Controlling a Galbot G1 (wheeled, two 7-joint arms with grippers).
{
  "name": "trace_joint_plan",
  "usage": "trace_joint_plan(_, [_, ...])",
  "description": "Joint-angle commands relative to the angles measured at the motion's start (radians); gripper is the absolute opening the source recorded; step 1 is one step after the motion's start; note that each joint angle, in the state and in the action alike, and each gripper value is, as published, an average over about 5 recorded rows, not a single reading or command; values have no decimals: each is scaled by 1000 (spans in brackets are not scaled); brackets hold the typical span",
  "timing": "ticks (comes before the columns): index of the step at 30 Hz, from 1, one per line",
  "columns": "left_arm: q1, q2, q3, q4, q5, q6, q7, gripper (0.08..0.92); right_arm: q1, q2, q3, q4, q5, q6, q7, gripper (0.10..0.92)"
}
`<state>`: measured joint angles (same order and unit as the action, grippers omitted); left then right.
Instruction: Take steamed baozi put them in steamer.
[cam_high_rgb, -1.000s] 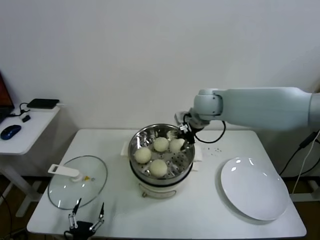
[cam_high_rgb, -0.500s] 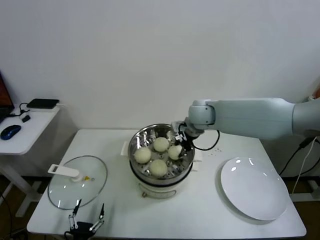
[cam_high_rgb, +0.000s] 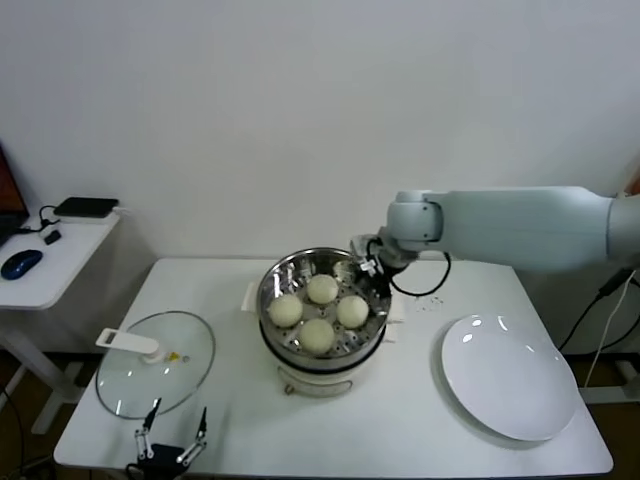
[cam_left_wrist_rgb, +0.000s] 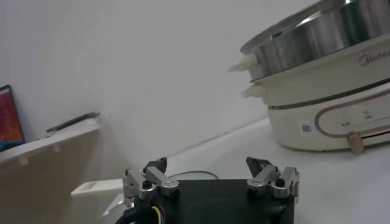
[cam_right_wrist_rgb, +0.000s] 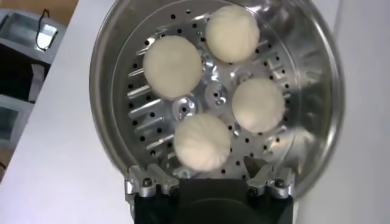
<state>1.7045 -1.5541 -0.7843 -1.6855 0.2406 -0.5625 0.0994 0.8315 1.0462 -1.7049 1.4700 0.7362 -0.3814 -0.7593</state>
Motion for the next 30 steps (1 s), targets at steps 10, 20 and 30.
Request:
trace_joint_plan(10, [1, -2, 0, -4, 6, 0, -7, 823, -434, -583, 593, 229, 123, 71, 684, 823])
trace_joint_plan(20, [-8, -6, 8, 15, 21, -3, -5, 823, -1493, -639, 1559, 362, -87, 282, 871, 823])
trace_joint_plan(30, [-6, -15, 17, 28, 20, -20, -11, 823, -2254, -227, 2249, 489, -224, 491, 827, 823])
